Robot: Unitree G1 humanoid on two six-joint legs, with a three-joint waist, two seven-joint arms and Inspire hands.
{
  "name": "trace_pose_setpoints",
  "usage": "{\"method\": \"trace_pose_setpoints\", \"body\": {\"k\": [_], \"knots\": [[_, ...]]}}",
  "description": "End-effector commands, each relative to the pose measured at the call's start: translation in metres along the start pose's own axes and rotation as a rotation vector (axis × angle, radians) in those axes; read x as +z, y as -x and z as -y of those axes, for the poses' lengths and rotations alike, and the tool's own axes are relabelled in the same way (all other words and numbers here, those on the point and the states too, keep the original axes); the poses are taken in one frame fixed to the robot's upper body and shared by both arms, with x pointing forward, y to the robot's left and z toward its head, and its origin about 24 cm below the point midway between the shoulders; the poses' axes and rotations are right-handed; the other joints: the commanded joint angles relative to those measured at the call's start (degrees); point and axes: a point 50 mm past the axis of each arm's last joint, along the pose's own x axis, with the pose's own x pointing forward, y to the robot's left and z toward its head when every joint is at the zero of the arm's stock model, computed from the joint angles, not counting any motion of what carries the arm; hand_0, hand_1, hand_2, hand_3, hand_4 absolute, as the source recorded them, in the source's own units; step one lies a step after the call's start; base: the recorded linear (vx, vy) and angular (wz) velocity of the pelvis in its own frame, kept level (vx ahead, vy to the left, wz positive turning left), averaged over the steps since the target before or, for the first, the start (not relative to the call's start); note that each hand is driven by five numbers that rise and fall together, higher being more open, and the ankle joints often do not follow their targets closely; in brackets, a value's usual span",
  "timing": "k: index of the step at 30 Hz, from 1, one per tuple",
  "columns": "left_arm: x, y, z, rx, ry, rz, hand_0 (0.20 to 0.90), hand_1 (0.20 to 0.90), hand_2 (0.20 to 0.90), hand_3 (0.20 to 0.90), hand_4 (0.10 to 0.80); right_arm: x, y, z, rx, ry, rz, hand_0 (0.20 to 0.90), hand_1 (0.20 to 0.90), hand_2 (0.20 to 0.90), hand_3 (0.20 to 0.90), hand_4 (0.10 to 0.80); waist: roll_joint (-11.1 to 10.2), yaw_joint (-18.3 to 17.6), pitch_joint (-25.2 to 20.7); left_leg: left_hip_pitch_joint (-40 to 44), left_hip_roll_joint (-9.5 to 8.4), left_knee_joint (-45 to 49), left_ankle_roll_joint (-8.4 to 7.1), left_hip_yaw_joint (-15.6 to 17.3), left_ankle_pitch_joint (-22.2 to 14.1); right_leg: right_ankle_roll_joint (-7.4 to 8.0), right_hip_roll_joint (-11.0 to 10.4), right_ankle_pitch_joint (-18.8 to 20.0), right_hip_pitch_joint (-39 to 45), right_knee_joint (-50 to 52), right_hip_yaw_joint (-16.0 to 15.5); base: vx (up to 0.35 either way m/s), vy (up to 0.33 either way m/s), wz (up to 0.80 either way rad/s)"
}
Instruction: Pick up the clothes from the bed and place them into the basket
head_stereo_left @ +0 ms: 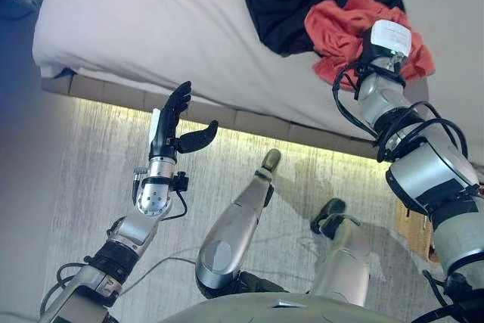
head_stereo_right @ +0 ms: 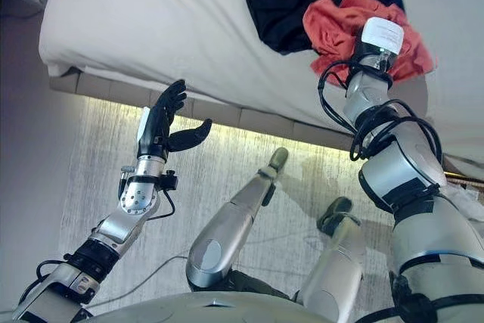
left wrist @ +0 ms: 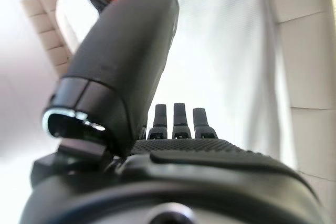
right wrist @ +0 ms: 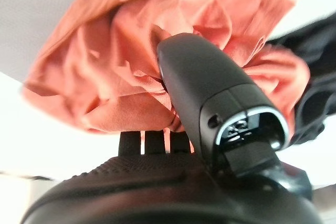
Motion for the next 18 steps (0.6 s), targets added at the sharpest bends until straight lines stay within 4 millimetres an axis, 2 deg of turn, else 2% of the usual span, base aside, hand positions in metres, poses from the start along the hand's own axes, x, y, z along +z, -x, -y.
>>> {"method": "trace_pose_setpoints", "body": {"k": [1,3,7,12,18], "knots": [[0.033,-0.019,-0.018,0.078,0.023,0.176,0.900,0.900,0.900,0.900,0.800,0.006,-0.013,0.066,-0.271,-0.036,0.039,0.300,0.300,0.300,0.200,0.100,-2.8,-0.8,-0.2,8.0,3.01,-0.1,1.73,0.1,-8.1,-0.69,1.9,3.3,8.7,-3.0,-0.5,-0.009,-0.031,-0.11],[0.033,-0.022,-0.019,0.076,0.010,0.171,0.900,0.900,0.900,0.900,0.800,0.003,-0.014,0.072,-0.300,-0.070,0.041,0.300,0.300,0.300,0.200,0.100,-3.4,-1.6,-0.2,10.5,3.63,-2.0,1.58,0.6,-6.4,-1.02,1.8,4.8,11.3,-5.3,-0.9,-0.061,-0.009,-0.12],[0.021,-0.022,-0.020,0.063,-0.038,0.092,0.900,0.900,0.900,0.900,0.800,-0.002,-0.011,0.081,-0.366,-0.145,0.078,0.300,0.300,0.300,0.200,0.100,-5.3,-3.6,-3.4,16.7,5.72,-5.7,0.87,2.0,-6.4,-0.85,2.5,5.8,17.5,-10.6,-0.8,0.067,-0.016,-0.18],[-0.001,-0.012,-0.025,0.074,-0.084,-0.034,0.900,0.900,0.900,0.900,0.800,-0.003,-0.003,0.101,-0.466,-0.272,0.152,0.300,0.300,0.300,0.200,0.100,-7.2,-6.7,-8.6,22.8,7.91,-11.1,-0.11,4.1,-5.7,-0.42,4.3,7.5,23.3,-17.6,0.5,0.124,0.015,-0.23],[-0.023,0.001,-0.030,0.086,-0.112,-0.170,0.900,0.900,0.900,0.900,0.800,-0.022,0.004,0.130,-0.564,-0.378,0.160,0.300,0.300,0.300,0.200,0.100,-8.7,-10.4,-15.1,28.4,10.01,-17.4,-1.17,6.9,-4.0,0.54,6.6,9.7,27.4,-24.6,2.8,0.118,0.040,-0.25]]}}
